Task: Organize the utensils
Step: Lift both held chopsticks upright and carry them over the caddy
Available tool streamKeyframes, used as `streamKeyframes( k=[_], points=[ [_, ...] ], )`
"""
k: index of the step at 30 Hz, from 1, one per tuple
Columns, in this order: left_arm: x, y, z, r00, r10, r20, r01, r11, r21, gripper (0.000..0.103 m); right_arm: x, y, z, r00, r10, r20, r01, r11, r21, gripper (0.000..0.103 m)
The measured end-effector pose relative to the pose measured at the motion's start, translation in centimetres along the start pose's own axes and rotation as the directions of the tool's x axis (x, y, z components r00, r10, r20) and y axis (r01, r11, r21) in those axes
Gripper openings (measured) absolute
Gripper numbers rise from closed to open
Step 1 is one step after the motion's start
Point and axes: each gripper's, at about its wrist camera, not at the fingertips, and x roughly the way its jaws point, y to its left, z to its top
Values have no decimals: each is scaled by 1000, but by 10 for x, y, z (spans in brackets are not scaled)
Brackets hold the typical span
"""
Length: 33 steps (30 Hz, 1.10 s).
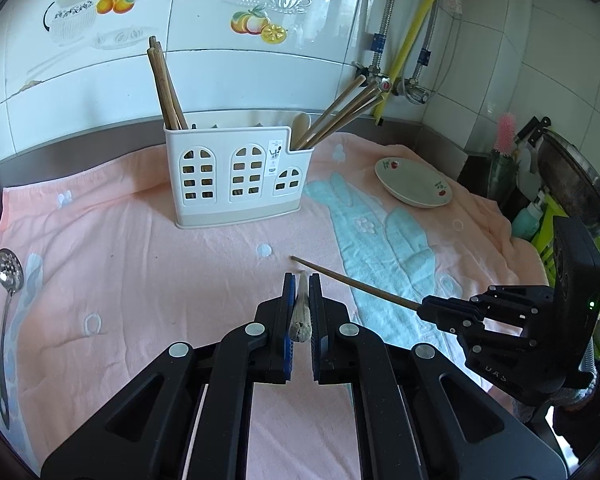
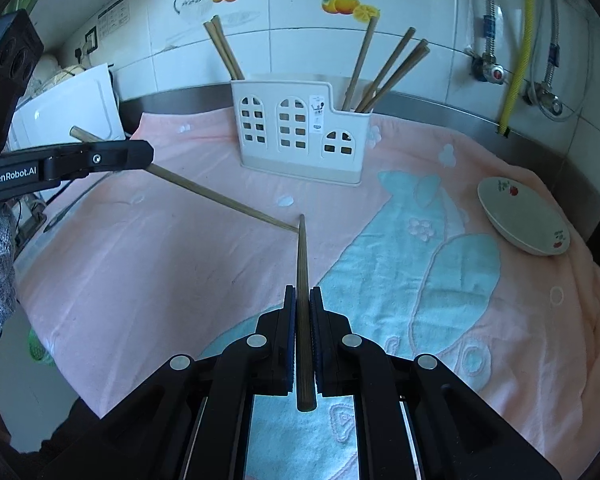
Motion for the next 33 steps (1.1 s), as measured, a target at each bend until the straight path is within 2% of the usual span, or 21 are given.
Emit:
streamKeyframes(
  k=[8,16,22,27,33],
  points=[
    [-1,-1,3,1000,4,2,-4,1000,13,5,-11,-2,14,997,5,83,-9,999,45,7],
    [-4,-2,16,1000,1,16,-1,999,36,5,-24,-2,45,989,30,148,-39,997,62,7],
    [-10,-1,28,999,1,33,-3,999,55,5,-28,7,70,991,40,131,-43,999,24,7],
    [-9,6,27,1000,0,23,-1,999,47,6,-16,12,61,996,33,84,-32,999,-4,7],
    [-15,6,48,999,11,49,-14,998,69,5,-30,10,83,992,33,122,-31,999,-14,7]
  ],
)
